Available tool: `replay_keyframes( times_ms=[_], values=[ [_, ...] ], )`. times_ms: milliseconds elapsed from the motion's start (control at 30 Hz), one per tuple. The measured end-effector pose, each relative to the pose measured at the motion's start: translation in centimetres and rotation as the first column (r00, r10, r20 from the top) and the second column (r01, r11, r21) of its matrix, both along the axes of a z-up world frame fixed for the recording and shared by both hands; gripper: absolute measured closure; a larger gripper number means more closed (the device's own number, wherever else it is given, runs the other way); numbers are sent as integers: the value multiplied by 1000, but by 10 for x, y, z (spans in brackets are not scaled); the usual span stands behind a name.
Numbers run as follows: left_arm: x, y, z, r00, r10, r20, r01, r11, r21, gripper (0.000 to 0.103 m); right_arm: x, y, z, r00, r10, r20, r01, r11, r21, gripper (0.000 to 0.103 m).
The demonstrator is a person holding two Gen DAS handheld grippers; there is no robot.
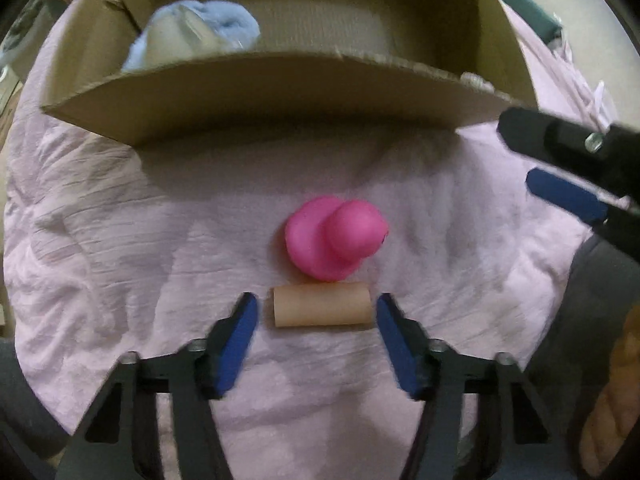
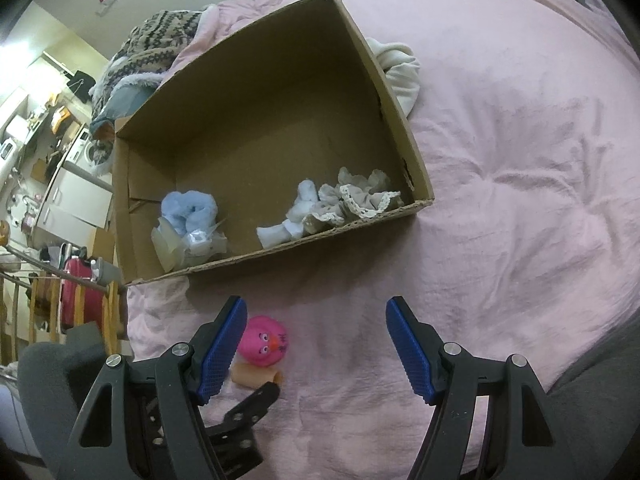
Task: Organize soft objects
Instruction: 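Grasp the tan foam tube with the left tool while the right tool grasps the pink duck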
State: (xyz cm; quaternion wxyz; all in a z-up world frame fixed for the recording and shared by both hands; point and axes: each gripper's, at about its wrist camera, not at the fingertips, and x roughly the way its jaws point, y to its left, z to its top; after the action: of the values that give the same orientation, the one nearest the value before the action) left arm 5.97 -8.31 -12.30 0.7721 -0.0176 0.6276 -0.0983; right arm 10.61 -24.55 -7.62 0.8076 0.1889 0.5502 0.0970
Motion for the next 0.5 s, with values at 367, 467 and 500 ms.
replay_keyframes(
  times_ms=[367,467,500],
  values=[
    [-16,1,6,1000,-14,-26,12,999,-49,95,3,-3,-4,1000,-14,-23,15,999,30,27],
    [-26,7,20,1000,-7,-8,6,999,-46,95,3,-10,-8,998,-39,-41,41,998,56,27],
    [-27,11,25,1000,-2,0,2,999,-45,95,3,-11,-8,998,-45,-46,48,997,61,27]
  ],
)
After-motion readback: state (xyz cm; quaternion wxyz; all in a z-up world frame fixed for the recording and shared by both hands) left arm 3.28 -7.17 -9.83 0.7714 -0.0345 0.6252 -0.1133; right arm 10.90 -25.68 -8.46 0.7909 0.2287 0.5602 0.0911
